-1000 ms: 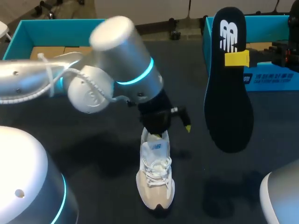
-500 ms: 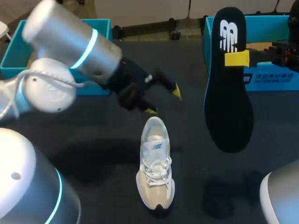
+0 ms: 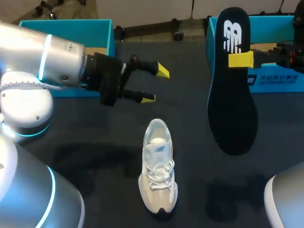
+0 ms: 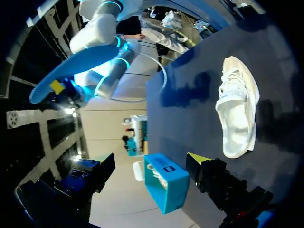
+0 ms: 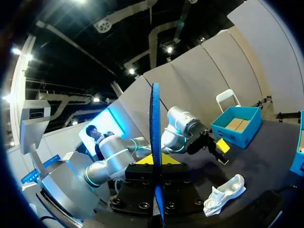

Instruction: Take the shoe out of the shoebox, open the shoe tongue, remove and reinsert the insole, then place the shoe into the shoebox

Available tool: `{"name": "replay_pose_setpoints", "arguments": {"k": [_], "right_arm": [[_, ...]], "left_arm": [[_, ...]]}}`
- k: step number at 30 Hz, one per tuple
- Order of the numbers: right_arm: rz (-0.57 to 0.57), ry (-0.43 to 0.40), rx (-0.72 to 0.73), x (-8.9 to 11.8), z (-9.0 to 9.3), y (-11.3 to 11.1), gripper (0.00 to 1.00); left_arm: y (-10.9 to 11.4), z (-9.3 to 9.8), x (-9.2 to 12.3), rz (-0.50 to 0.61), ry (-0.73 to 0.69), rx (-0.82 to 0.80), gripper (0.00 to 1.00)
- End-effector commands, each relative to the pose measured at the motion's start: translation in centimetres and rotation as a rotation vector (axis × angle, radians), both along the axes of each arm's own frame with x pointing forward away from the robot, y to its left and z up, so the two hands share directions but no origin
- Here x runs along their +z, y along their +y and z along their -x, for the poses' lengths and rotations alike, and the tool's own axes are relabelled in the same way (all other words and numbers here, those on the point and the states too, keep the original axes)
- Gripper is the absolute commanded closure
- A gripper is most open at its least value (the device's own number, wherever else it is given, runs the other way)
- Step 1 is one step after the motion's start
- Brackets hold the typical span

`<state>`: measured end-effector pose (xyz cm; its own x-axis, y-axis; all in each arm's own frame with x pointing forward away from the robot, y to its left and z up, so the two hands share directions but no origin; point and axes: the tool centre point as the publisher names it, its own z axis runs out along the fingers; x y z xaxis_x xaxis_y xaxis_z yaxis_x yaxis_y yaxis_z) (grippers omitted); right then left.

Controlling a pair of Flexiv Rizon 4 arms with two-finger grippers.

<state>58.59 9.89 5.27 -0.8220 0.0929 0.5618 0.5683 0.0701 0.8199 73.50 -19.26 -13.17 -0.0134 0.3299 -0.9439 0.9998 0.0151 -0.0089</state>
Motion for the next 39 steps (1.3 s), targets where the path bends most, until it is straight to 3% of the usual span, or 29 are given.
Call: {"name": "replay_pose_setpoints", "arguments": {"k": [1,14,24,30,34,36,37,39], "right_arm": [[0.005,0.003,0.005,0.1,-0.4,0.3,1.0],[0.005,0.003,0.005,0.1,-0.4,0.3,1.0],[0.005,0.003,0.005,0.1,-0.4,0.3,1.0],[0.069,0.135,0.028,-0.9,-7.3,-0.1,1.0],[0.085,0.176,0.048,-2.0,-10.8,-0.1,1.0],[0.083,0.186,0.054,-2.4,-11.6,-0.1,1.0],[0.082,0.206,0.062,-3.1,-13.3,-0.2,1.0],[0.082,0.23,0.075,-3.8,-15.0,-0.2,1.0]], "left_arm": [[0.6,-0.4,0.3,0.173,0.004,-0.015,0.0],[0.5,-1.0,2.5,0.29,0.055,-0.069,0.0],[0.5,-1.0,2.5,0.29,0.055,-0.069,0.0],[0.5,-1.0,2.5,0.29,0.055,-0.069,0.0],[0.5,-1.0,2.5,0.29,0.055,-0.069,0.0],[0.5,-1.0,2.5,0.29,0.055,-0.069,0.0],[0.5,-1.0,2.5,0.29,0.055,-0.069,0.0],[0.5,-1.0,2.5,0.29,0.055,-0.069,0.0]]}}
